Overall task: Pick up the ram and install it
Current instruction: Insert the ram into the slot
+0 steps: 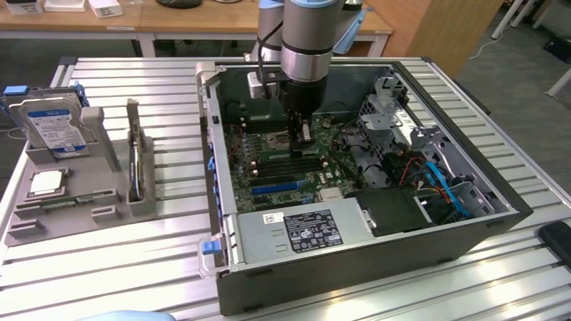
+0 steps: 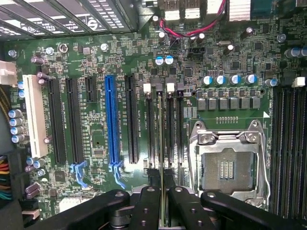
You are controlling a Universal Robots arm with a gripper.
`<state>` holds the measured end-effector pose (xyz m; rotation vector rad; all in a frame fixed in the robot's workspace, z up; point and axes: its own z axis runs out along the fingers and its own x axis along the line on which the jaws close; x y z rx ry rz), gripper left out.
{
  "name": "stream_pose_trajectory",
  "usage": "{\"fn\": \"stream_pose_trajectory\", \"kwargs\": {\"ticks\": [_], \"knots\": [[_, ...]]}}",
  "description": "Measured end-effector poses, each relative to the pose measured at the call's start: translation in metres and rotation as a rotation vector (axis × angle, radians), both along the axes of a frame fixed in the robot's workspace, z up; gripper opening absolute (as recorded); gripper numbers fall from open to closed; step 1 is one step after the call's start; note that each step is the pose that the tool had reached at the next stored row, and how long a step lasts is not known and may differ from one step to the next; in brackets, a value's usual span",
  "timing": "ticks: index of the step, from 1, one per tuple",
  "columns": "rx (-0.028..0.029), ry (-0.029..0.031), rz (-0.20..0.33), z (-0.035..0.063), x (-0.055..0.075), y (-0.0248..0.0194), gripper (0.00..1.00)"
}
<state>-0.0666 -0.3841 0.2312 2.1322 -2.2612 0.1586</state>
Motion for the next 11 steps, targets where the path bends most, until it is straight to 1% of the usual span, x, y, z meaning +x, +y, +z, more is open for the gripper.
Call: {"fn": "stream_pose_trajectory", "kwargs": {"ticks": [5, 11], "knots": [[-0.0045, 0.0, -0.001, -0.0013, 0.0, -0.0002, 0.14], [-0.0053, 0.0, -0.001, -0.005, 0.0, -0.0008, 0.14]]}}
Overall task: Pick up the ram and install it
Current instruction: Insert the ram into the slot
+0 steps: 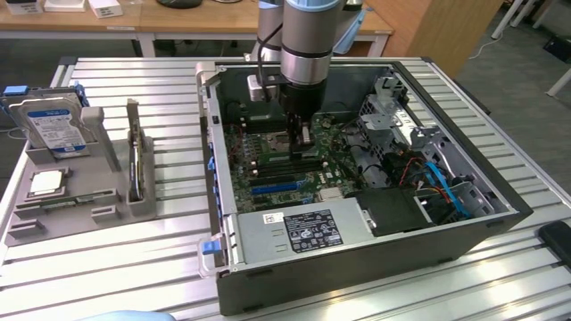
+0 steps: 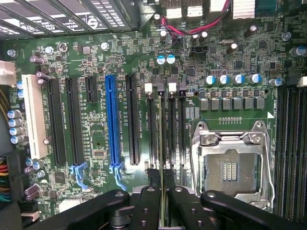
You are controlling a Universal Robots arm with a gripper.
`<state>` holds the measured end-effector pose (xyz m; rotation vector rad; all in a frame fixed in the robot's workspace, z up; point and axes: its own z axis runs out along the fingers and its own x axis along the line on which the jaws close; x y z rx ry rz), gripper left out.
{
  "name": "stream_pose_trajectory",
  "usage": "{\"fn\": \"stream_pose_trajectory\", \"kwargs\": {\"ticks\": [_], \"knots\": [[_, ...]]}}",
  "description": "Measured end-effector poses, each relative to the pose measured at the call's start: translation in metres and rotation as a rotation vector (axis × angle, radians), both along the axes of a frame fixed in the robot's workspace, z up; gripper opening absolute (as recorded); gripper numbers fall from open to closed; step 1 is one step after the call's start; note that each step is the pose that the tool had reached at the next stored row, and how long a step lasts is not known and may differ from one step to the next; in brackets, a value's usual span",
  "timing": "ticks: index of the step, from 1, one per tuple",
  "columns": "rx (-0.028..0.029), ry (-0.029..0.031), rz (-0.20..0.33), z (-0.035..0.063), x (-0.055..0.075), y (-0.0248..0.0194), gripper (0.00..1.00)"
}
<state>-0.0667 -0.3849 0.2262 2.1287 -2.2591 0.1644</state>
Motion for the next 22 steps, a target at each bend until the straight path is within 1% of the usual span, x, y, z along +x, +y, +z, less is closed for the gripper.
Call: {"fn": "stream_pose_trajectory", "kwargs": {"ticks": [3, 5, 9, 10, 14, 22], "knots": [[0.0, 0.0, 0.0, -0.0012, 0.0, -0.0008, 0.14], [0.0012, 0.0, 0.0, -0.0013, 0.0, -0.0017, 0.14], [0.0155, 0.0001, 0.0, -0.0014, 0.0001, -0.0042, 0.14], [0.0171, 0.0003, 0.0, -0.0014, 0.0002, -0.0047, 0.14], [0.018, 0.0009, 0.0, -0.0014, 0.0002, -0.0067, 0.14], [0.018, 0.0013, 0.003, -0.0014, 0.0005, -0.0069, 0.14]]}}
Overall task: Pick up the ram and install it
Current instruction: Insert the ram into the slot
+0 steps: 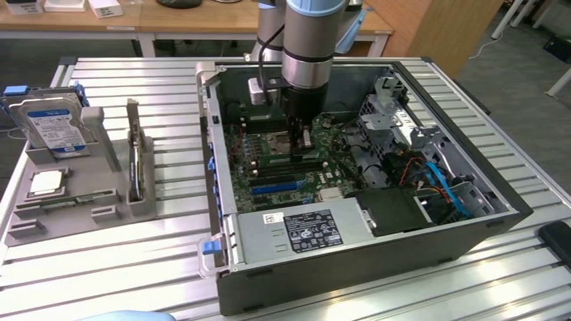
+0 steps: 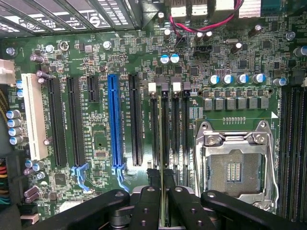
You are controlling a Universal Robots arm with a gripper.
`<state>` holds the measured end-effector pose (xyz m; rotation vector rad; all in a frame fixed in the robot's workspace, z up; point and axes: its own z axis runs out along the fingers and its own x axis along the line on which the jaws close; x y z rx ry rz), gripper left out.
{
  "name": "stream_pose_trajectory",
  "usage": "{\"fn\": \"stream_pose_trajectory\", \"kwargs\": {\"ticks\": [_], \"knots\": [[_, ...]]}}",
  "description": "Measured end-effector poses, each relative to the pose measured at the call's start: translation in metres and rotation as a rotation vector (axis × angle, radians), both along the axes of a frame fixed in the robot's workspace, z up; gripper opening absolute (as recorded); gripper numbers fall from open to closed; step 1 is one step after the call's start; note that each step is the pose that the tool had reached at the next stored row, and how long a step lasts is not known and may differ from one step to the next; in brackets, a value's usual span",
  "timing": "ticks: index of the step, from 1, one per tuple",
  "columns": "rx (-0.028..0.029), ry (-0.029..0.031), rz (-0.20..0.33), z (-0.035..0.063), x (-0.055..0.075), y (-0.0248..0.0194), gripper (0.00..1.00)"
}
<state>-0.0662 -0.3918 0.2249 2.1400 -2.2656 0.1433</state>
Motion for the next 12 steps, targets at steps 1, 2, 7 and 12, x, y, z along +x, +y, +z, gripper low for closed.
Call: {"fn": "stream_pose_trajectory", "kwargs": {"ticks": [1, 2, 7, 12], "knots": [[0.0, 0.0, 0.001, 0.0, 0.0, 0.0, 0.14], [0.0, 0.0, 0.002, 0.0, 0.0001, 0.0, 0.14], [0.0, 0.0, 0.003, 0.0, 0.0002, -0.0009, 0.14], [0.0001, 0.0, 0.003, -0.0001, 0.0002, -0.0021, 0.14]]}}
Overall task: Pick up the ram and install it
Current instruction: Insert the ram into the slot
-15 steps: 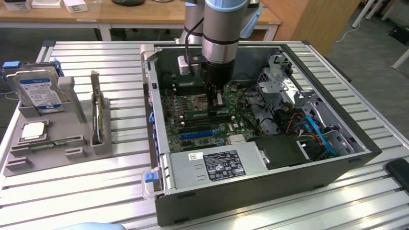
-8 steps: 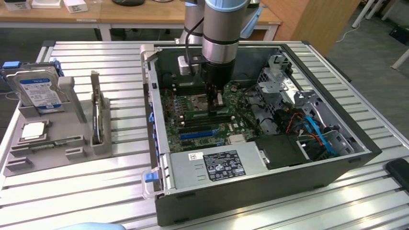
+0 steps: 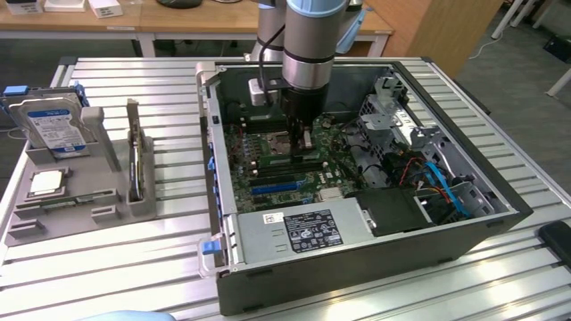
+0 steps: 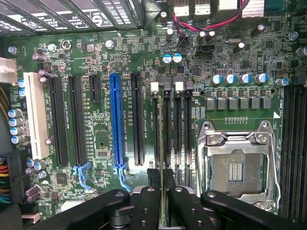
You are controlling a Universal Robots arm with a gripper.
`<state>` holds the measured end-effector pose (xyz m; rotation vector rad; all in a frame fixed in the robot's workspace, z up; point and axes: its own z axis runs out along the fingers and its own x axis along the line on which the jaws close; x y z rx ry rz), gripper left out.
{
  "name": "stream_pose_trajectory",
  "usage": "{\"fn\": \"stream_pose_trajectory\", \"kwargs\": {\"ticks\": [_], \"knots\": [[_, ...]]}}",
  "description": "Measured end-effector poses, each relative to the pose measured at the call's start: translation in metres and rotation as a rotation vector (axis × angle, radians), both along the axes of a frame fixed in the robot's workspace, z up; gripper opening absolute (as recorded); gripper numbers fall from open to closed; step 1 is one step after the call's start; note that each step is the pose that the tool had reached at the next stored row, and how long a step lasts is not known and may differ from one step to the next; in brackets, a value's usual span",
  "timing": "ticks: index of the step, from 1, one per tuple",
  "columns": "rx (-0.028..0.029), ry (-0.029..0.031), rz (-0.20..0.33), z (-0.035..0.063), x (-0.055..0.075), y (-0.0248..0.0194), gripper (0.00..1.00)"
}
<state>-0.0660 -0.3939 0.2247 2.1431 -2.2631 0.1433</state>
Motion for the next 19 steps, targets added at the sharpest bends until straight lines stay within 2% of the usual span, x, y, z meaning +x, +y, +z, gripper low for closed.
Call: {"fn": "stream_pose_trajectory", "kwargs": {"ticks": [19], "knots": [[-0.0001, 0.0001, 0.0, -0.0069, 0.0, -0.0011, 0.14]]}}
